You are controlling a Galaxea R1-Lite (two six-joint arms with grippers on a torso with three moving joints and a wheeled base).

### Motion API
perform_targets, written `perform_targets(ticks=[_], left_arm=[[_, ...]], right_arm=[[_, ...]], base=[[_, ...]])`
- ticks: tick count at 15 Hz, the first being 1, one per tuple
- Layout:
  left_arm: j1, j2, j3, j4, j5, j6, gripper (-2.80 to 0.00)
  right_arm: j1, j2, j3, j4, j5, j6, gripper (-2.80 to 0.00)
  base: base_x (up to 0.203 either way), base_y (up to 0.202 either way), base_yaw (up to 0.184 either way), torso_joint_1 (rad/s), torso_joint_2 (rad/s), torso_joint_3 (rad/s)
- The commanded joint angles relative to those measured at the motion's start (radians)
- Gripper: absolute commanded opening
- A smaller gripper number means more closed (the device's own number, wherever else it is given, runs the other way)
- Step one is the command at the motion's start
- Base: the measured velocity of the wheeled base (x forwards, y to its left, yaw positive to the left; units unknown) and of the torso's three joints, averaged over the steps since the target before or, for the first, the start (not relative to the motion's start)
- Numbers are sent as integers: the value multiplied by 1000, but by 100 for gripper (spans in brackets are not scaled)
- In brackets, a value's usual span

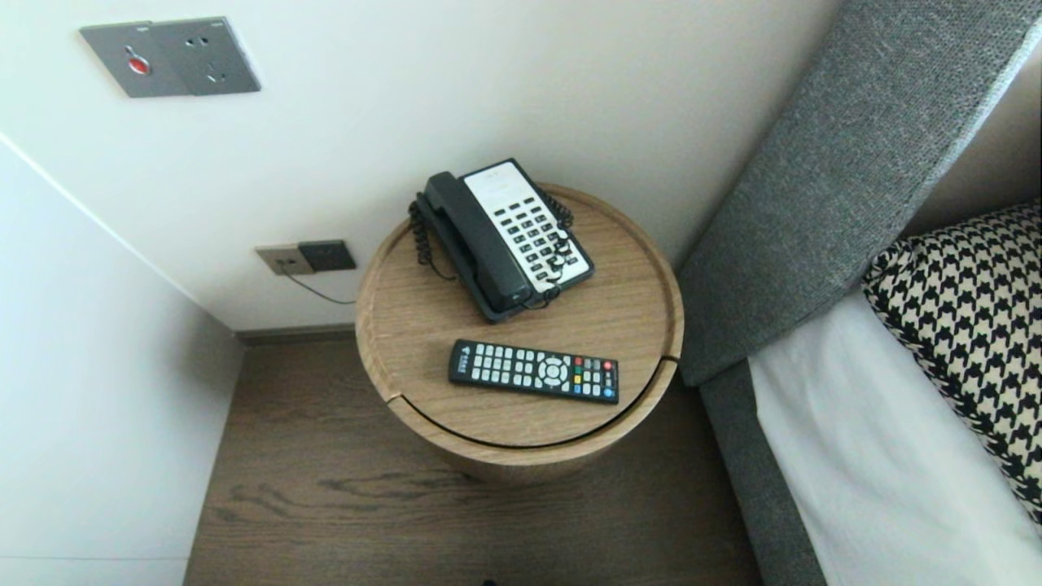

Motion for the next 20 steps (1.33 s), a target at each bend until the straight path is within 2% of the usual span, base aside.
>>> perform_targets(ticks=[1,16,20], left_arm=[[0,-2,0,-1,0,0,-280],[0,-2,0,0,0,0,-280],[0,-2,0,0,0,0,-280]], right_arm=[[0,-1,0,0,0,0,-280],[0,-1,0,0,0,0,-280],[0,-1,0,0,0,0,-280]], base=[[0,0,0,0,0,0],[0,0,0,0,0,0],[0,0,0,4,1,139]])
